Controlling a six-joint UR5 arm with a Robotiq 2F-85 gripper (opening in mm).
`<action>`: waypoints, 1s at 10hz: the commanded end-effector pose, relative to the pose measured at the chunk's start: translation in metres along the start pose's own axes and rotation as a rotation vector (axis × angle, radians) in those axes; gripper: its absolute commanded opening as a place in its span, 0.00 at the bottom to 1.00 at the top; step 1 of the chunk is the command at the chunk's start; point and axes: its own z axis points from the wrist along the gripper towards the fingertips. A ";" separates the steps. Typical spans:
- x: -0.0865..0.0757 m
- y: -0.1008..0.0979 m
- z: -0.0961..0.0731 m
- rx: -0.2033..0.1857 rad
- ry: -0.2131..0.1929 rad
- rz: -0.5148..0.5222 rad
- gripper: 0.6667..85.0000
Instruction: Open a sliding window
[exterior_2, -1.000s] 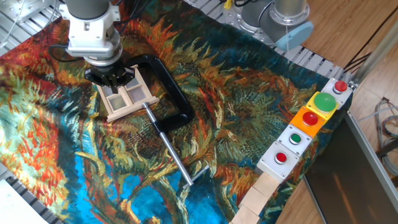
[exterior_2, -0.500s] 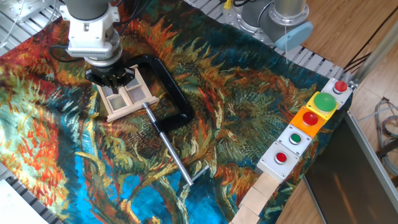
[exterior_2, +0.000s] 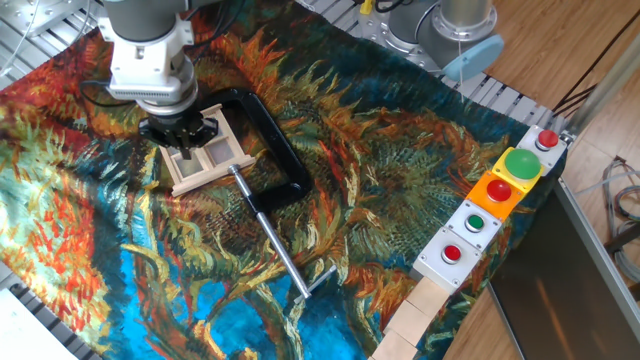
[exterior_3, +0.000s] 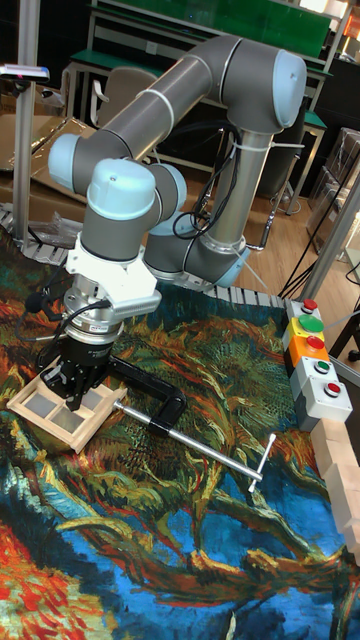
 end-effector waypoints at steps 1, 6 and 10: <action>-0.004 0.002 0.000 -0.011 -0.014 0.043 0.01; -0.005 0.002 0.005 -0.030 -0.026 0.023 0.01; -0.006 0.000 0.003 -0.029 -0.040 -0.005 0.01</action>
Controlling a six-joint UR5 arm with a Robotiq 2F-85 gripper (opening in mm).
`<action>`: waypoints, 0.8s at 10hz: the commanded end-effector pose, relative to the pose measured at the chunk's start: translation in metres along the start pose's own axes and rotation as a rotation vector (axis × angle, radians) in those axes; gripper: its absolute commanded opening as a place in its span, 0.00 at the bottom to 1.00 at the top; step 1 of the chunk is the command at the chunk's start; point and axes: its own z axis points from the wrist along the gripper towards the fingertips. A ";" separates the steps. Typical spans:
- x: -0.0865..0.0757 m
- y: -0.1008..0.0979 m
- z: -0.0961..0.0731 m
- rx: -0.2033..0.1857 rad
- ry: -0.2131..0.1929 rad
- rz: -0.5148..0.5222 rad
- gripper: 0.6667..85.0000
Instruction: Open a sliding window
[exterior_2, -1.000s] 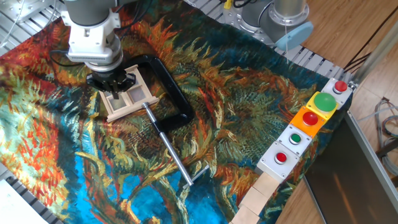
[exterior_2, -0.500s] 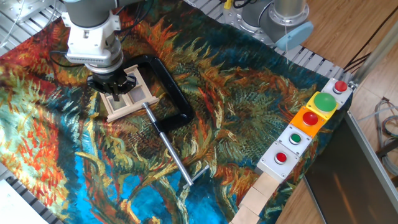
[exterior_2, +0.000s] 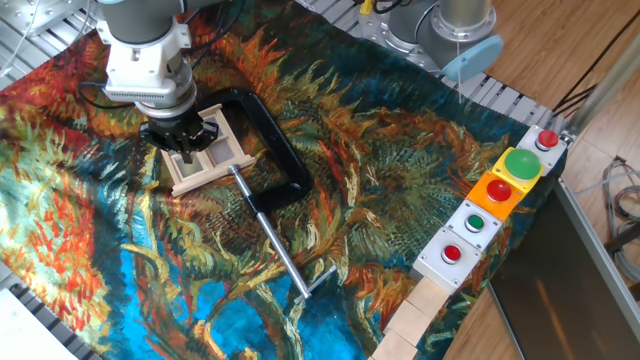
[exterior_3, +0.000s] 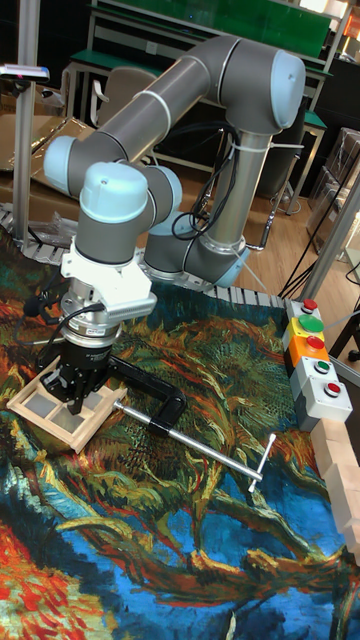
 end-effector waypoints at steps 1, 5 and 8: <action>-0.005 -0.001 0.000 -0.006 -0.029 -0.017 0.01; 0.014 -0.013 0.011 0.012 -0.017 -0.030 0.01; 0.012 -0.007 0.007 -0.003 -0.028 -0.011 0.01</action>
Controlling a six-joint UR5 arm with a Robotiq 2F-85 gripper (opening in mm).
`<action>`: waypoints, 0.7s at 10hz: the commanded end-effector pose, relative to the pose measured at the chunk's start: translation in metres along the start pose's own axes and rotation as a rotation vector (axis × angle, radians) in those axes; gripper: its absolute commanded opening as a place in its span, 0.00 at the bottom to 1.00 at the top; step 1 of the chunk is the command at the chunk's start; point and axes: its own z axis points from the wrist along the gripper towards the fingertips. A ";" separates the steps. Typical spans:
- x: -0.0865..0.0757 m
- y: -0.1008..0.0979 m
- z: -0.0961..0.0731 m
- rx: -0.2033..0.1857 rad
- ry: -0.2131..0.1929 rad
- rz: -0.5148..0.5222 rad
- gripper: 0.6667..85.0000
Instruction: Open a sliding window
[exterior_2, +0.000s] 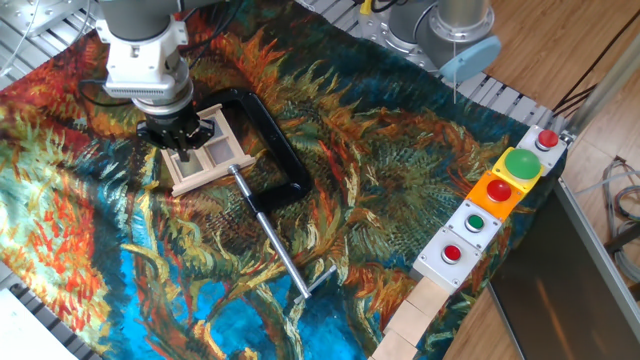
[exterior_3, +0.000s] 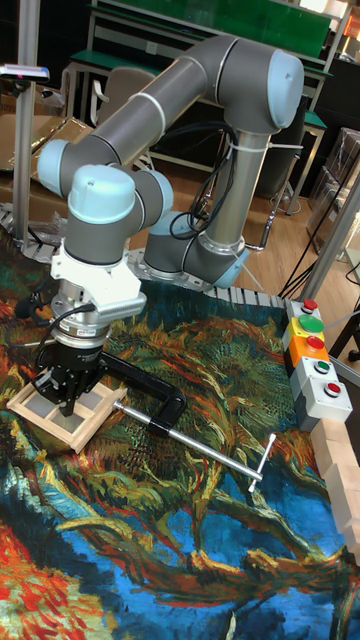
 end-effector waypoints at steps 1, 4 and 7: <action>-0.003 0.005 -0.002 -0.022 -0.026 0.026 0.01; -0.007 0.004 -0.002 -0.019 -0.042 0.007 0.01; -0.004 0.001 0.000 -0.010 -0.035 0.000 0.01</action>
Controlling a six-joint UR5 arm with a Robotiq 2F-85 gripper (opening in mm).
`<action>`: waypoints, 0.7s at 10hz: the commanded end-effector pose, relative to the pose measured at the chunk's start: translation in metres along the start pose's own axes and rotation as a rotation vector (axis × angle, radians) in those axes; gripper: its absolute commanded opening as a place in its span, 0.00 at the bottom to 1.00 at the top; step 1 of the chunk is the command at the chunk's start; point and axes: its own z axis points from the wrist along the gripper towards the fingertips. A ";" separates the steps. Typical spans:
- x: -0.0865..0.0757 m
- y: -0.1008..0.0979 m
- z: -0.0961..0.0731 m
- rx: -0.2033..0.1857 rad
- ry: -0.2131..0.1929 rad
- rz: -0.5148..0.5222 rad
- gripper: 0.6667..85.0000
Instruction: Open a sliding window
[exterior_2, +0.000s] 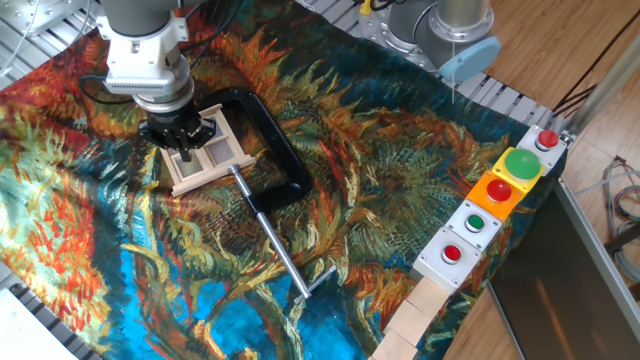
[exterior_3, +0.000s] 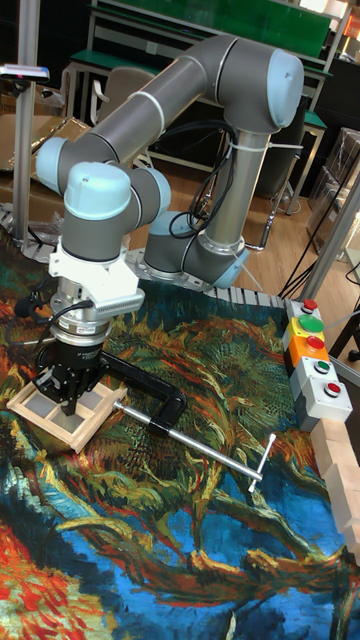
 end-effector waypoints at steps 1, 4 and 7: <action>-0.003 -0.002 0.001 -0.001 -0.016 0.008 0.01; -0.005 0.000 0.001 -0.007 -0.026 0.007 0.01; -0.008 0.001 0.002 -0.018 -0.039 0.002 0.01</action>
